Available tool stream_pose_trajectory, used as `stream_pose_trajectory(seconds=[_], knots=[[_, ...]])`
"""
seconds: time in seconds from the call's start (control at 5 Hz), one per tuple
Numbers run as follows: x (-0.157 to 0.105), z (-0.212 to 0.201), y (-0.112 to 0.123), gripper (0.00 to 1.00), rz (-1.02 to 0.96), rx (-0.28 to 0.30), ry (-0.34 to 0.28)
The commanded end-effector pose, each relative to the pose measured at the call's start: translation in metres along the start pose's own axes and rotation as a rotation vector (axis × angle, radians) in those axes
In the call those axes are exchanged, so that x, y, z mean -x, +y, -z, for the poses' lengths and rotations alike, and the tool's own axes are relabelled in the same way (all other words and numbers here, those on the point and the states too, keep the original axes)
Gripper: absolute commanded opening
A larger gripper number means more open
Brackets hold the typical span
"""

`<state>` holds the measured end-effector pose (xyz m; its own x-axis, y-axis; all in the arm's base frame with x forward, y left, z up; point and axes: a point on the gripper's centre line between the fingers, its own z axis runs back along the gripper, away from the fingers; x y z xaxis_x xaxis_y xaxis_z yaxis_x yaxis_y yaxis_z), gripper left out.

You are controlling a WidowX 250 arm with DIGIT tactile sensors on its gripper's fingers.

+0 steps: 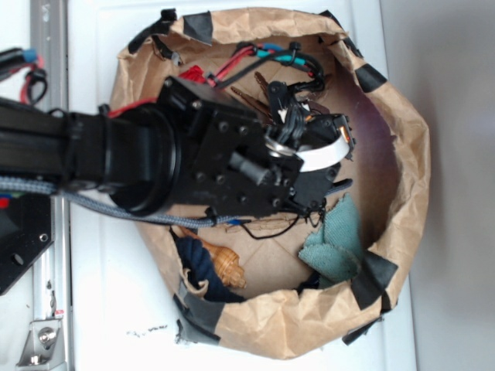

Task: Grab the silver keys.

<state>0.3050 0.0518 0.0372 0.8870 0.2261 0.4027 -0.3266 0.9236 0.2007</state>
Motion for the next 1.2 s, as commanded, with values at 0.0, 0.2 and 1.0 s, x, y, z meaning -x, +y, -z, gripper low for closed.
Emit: stream_pose_trajectory(seconds=[0.0, 0.2, 1.0], knots=[[-0.014, -0.016, 0.008, 0.00, -0.036, 0.009, -0.063], [-0.017, -0.018, 0.010, 0.00, -0.050, -0.004, -0.059], [-0.017, -0.143, 0.035, 0.00, -0.078, 0.298, 0.186]])
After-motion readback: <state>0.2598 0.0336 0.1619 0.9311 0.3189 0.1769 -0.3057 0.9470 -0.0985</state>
